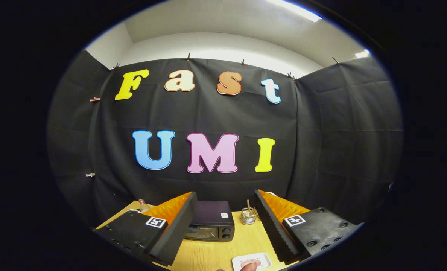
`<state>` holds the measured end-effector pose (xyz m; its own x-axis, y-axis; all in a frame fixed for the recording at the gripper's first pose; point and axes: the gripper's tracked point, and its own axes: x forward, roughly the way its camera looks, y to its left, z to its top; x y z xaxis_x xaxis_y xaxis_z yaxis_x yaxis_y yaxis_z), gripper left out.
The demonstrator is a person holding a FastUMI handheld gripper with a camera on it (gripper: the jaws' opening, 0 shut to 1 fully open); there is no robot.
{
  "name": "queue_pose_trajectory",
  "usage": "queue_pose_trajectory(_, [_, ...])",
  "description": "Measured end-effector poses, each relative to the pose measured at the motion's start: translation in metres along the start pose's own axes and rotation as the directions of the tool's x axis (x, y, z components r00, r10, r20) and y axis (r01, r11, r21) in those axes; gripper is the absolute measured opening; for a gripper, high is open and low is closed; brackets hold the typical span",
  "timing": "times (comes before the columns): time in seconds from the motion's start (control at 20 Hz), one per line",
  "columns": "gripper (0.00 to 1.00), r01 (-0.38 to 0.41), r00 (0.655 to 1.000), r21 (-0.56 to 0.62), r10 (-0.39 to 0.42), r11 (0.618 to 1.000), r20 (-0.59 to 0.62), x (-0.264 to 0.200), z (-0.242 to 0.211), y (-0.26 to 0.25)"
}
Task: Open the toaster oven, put the food inside, and close the toaster oven door.
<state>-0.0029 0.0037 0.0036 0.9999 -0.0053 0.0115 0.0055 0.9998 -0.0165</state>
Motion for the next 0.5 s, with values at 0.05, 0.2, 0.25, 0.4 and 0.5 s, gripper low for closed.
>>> queue_pose_trajectory(0.05, [0.97, -0.004, 1.0, -0.002, 0.004, 1.0, -0.003, 0.0, -0.001, 0.002])
queue_pose_trajectory(0.2, [0.97, -0.02, 1.0, -0.004, 0.02, 1.0, -0.017, 0.003, -0.008, 0.013])
queue_pose_trajectory(0.25, [0.97, -0.027, 0.999, 0.0, 0.027, 1.0, -0.023, 0.004, -0.012, 0.019])
queue_pose_trajectory(0.4, [0.97, -0.053, 0.997, 0.023, 0.054, 0.998, -0.056, 0.017, -0.032, 0.041])
queue_pose_trajectory(0.5, [0.98, -0.07, 0.994, 0.043, 0.074, 0.997, -0.084, 0.03, -0.05, 0.059])
